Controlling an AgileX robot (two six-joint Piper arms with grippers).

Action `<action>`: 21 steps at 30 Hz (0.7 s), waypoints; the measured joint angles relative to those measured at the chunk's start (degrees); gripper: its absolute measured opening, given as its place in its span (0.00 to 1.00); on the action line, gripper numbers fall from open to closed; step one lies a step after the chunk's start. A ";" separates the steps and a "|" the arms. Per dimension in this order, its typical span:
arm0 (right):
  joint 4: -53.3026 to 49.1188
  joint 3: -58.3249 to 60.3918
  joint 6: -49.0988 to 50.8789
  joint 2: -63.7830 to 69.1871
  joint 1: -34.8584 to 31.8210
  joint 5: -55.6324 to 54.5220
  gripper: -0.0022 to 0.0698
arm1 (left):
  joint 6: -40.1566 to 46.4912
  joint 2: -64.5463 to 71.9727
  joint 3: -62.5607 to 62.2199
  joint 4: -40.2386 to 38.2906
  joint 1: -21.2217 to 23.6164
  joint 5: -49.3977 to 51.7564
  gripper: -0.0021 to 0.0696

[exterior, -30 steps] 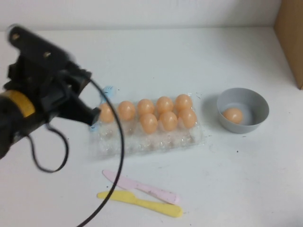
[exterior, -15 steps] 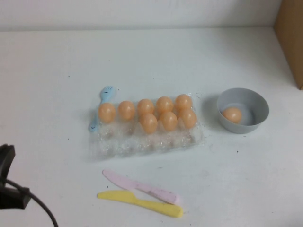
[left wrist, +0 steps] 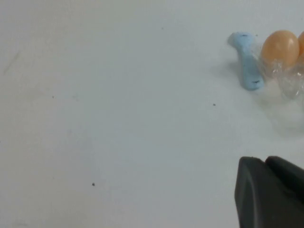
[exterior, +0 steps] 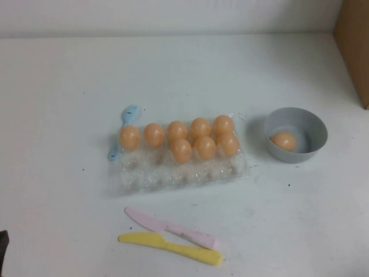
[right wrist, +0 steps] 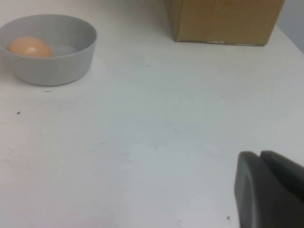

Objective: Take an egg out of the egg box

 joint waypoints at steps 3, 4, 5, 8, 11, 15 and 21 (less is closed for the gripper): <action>0.00 0.00 0.00 0.00 0.00 0.00 0.01 | 0.00 -0.13 2.19 0.00 0.00 0.00 0.02; 0.00 0.00 0.00 0.00 0.00 0.00 0.01 | 0.00 -0.13 2.50 0.00 0.00 0.73 0.03; 0.00 0.00 0.00 0.00 0.00 0.00 0.01 | 0.00 -0.22 2.63 0.00 0.00 1.57 0.02; 0.00 0.00 0.00 0.00 0.00 0.00 0.01 | 0.00 -1.31 2.73 0.00 0.00 5.59 0.02; 0.00 0.00 0.00 0.00 0.00 0.00 0.01 | 0.00 -4.30 2.83 0.00 0.00 6.90 0.02; 0.00 0.00 0.00 0.00 0.00 0.00 0.01 | 0.00 -11.53 2.83 0.00 0.00 7.48 0.02; 0.00 0.00 0.00 0.00 0.00 0.00 0.01 | 0.00 -20.70 2.83 0.00 0.00 7.72 0.02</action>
